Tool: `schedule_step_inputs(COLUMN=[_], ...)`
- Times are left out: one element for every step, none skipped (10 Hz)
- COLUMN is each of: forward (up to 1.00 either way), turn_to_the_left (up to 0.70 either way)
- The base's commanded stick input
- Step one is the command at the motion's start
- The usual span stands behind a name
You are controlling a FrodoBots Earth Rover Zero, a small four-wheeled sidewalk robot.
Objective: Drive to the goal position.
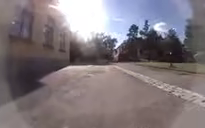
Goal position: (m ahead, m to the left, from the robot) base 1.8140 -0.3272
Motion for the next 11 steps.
schedule_step_inputs(forward=[1.0, 1.0, 1.0, 1.0, 1.0, 1.0, 1.0, 0.45, 0.0, 0.0, 0.0], turn_to_the_left=[0.0, 0.0, 0.0, 0.0, 0.0, 0.0, 0.0, 0.0, 0.0, 0.0, 0.0])
